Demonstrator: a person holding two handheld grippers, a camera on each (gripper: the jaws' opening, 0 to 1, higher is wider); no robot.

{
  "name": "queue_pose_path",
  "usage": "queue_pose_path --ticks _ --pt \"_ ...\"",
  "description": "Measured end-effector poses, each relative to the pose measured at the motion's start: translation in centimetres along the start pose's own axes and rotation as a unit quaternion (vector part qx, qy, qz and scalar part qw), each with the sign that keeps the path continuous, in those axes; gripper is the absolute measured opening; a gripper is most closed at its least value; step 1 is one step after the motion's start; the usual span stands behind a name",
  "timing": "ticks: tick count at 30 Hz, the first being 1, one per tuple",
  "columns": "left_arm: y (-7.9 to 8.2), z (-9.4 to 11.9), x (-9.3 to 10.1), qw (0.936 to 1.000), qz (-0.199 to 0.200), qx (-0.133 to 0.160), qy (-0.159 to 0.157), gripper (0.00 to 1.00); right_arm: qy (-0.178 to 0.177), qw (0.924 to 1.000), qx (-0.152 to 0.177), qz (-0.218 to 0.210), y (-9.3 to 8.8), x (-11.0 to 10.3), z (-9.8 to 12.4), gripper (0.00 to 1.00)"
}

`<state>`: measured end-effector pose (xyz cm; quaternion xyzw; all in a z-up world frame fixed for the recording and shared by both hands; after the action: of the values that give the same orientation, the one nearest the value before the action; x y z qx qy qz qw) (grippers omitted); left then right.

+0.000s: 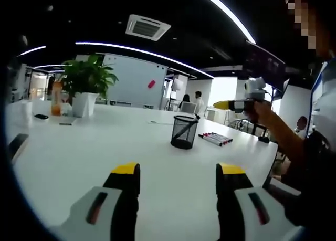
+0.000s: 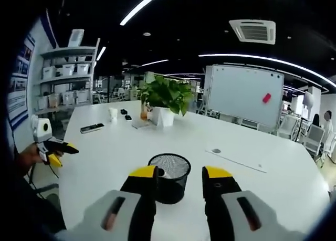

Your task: Pick up the whiteboard markers from the pen holder and place them facing the whiteboard neatly

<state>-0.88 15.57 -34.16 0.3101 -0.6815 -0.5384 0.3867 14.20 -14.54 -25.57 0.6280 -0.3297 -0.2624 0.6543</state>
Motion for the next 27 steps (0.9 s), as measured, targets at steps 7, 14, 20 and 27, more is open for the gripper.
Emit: queue_pose_path --ticks 7,14,20,27 --pt "1.1 -0.1 0.5 0.9992 0.02 0.035 -0.006 0.62 -0.001 0.9999 0.011 -0.005 0.4 -0.4 -0.5 0.37" --pt "1.1 -0.1 0.5 0.9995 0.011 0.029 -0.008 0.63 0.004 0.9999 0.013 0.001 0.6 -0.5 -0.6 0.37" --pt "0.8 0.0 0.5 0.9997 0.005 0.023 -0.008 0.62 0.01 0.9997 0.012 0.02 0.8 -0.7 -1.0 0.37" --pt "0.7 0.1 0.3 0.9998 0.006 0.02 -0.002 0.62 0.013 0.9999 0.003 0.01 0.1 -1.0 -1.4 0.37"
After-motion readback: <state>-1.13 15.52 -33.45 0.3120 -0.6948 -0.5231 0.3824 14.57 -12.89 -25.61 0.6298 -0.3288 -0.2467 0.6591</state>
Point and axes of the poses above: the point that each gripper's makers call its tool centre point, and the gripper's own axes: z roughly backward along the fingers, x roughly to its right, y roughly out of its top, the point moved 5 cm from there along z, roughly backward along the fingers, and after that the axes turned 15 degrees about x, right-handed, at the moved point
